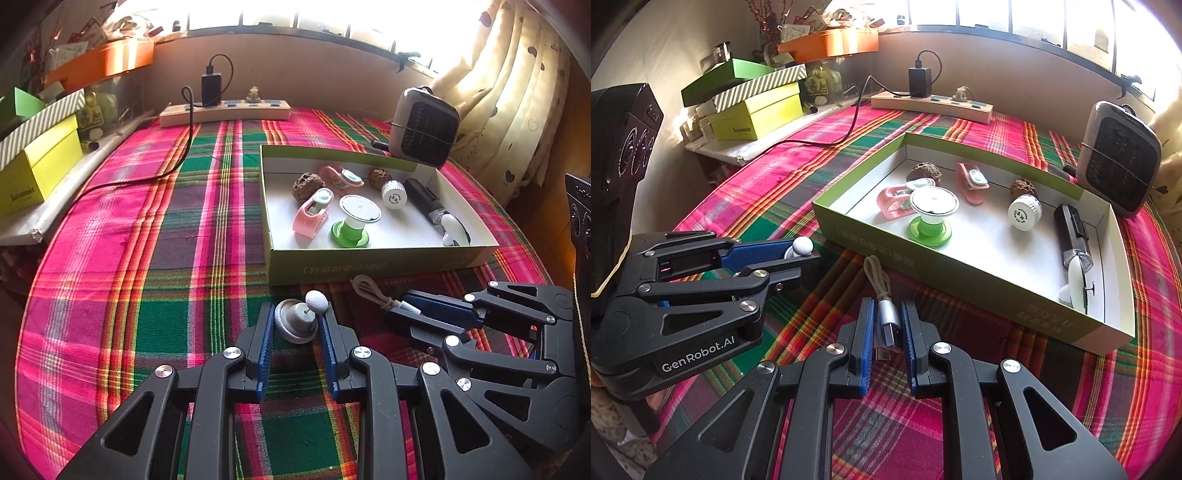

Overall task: Organize objects
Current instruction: 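Carry the stand in left tool and cable in right tool over the box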

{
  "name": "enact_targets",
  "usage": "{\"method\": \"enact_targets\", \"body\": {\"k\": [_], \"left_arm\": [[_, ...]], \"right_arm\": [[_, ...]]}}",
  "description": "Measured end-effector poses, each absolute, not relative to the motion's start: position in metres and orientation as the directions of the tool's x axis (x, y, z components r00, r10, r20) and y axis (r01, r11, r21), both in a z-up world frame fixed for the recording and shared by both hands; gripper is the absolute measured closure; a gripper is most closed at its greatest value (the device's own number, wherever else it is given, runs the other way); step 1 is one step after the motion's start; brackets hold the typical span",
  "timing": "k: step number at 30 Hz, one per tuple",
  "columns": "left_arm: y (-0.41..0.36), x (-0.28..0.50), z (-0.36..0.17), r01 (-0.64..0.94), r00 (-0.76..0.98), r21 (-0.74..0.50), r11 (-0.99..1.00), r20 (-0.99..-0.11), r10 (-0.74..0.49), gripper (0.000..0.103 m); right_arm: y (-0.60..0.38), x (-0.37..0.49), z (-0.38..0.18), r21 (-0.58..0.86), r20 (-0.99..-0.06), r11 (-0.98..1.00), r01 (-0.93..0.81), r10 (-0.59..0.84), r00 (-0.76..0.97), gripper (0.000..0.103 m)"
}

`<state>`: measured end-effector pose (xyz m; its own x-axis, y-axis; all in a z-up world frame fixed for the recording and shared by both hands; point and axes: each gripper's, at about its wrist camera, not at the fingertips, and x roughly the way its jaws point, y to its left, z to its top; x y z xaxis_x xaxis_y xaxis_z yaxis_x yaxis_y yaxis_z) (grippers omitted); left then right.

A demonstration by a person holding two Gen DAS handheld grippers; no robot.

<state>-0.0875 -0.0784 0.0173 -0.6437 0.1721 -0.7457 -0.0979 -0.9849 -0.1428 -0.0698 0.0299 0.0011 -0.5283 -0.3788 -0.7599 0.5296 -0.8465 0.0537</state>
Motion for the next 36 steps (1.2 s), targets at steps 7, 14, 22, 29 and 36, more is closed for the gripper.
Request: {"method": "enact_targets", "body": {"k": [7,14,22,29,36], "left_arm": [[-0.076,-0.081,0.029,-0.101,-0.663,-0.135,-0.986,-0.73,0.168,0.081],[-0.072,-0.077,0.04,-0.113,-0.677,-0.134,-0.985,-0.715,0.175,0.081],[-0.064,-0.08,0.053,-0.137,-0.685,-0.138,-0.981,-0.702,0.194,0.081],[-0.057,-0.09,0.064,-0.158,-0.694,-0.142,-0.977,-0.688,0.212,0.081],[-0.051,-0.106,0.07,-0.174,-0.689,-0.149,-0.973,-0.688,0.229,0.081]], "right_arm": [[0.034,-0.064,0.009,0.061,-0.746,-0.848,0.526,-0.389,-0.541,0.088],[0.041,-0.059,0.02,0.066,-0.725,-0.857,0.51,-0.393,-0.566,0.088],[0.053,-0.06,0.032,0.068,-0.701,-0.872,0.484,-0.387,-0.599,0.088],[0.069,-0.065,0.04,0.071,-0.686,-0.894,0.443,-0.366,-0.628,0.088],[0.08,-0.077,0.044,0.063,-0.687,-0.906,0.419,-0.344,-0.64,0.088]]}}
